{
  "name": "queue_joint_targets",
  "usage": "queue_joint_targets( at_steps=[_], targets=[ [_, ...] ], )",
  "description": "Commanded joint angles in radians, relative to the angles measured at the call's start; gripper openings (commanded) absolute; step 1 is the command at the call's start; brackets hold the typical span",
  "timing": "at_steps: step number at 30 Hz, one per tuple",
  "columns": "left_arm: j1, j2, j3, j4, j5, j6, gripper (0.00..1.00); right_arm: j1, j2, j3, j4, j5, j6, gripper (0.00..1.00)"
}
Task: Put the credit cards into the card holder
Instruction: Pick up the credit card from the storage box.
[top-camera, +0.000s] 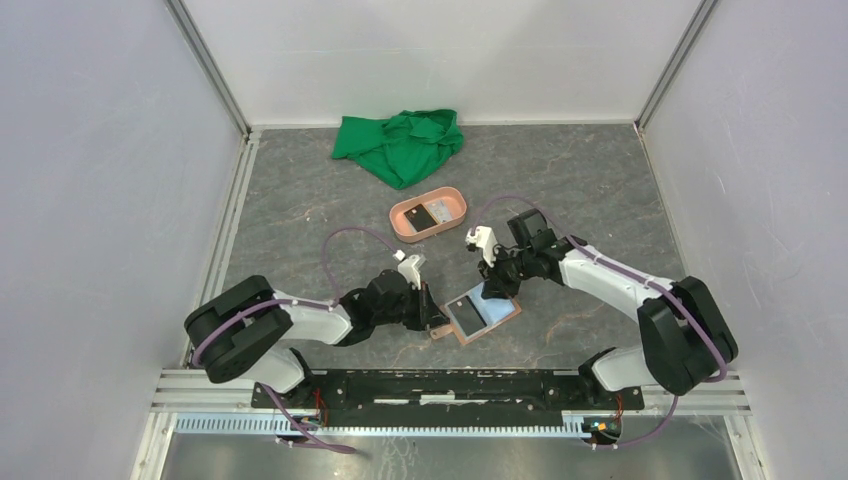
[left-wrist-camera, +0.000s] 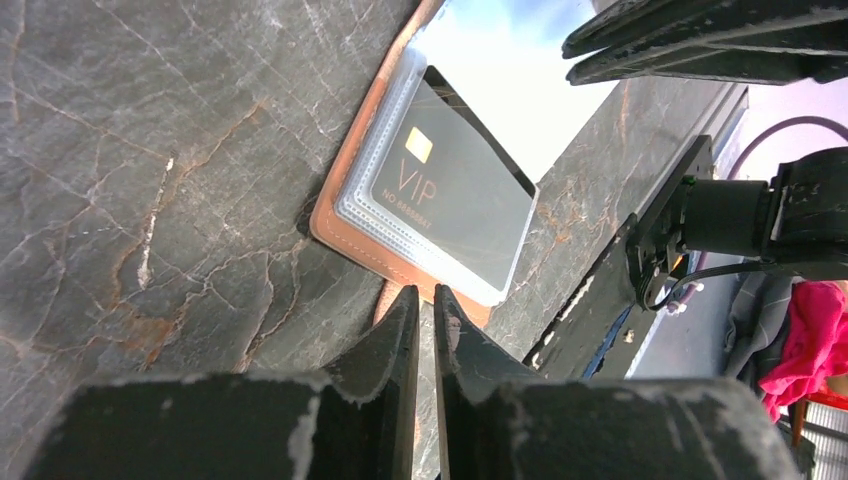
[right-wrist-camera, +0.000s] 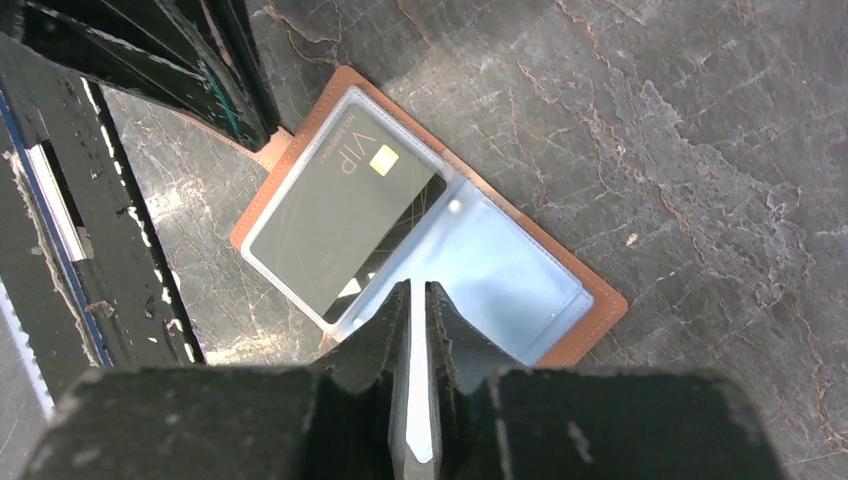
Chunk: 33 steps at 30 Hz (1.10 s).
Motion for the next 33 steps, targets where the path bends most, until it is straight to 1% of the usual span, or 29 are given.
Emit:
queue_joint_targets(
  at_steps=[1, 4, 11, 18, 22, 24, 26, 28, 31, 33],
  targets=[
    [-0.001, -0.042, -0.003, -0.013, -0.054, -0.018, 0.17, -0.018, 0.003, -0.002, 0.013, -0.053, -0.012, 0.13],
    [-0.001, -0.009, 0.015, -0.015, -0.048, -0.021, 0.17, -0.017, 0.054, 0.012, 0.031, -0.041, 0.034, 0.0],
    [-0.001, 0.031, 0.033, -0.028, -0.044, -0.023, 0.17, -0.007, 0.183, 0.077, 0.018, -0.017, 0.089, 0.0],
    [-0.001, 0.071, 0.064, -0.045, -0.023, -0.015, 0.17, 0.042, 0.204, 0.089, 0.011, -0.075, 0.086, 0.0],
    [-0.001, 0.079, 0.076, -0.055, -0.03, -0.016, 0.17, 0.047, 0.207, 0.099, 0.004, -0.108, 0.083, 0.0],
    [0.0, 0.08, 0.079, -0.055, -0.037, -0.018, 0.17, 0.047, 0.207, 0.103, -0.002, -0.103, 0.079, 0.0],
    [0.004, 0.077, 0.079, -0.055, -0.041, -0.022, 0.17, 0.042, 0.201, 0.127, -0.035, -0.052, 0.056, 0.0],
    [0.009, 0.055, 0.072, -0.056, -0.056, -0.025, 0.17, 0.018, 0.176, 0.144, -0.057, -0.043, 0.03, 0.01],
    [0.027, -0.013, 0.058, -0.071, -0.074, -0.017, 0.17, -0.036, 0.099, 0.163, -0.096, -0.062, -0.038, 0.05],
    [0.038, -0.076, 0.06, -0.109, -0.087, 0.018, 0.17, -0.07, 0.051, 0.177, -0.13, -0.095, -0.092, 0.07]
  ],
)
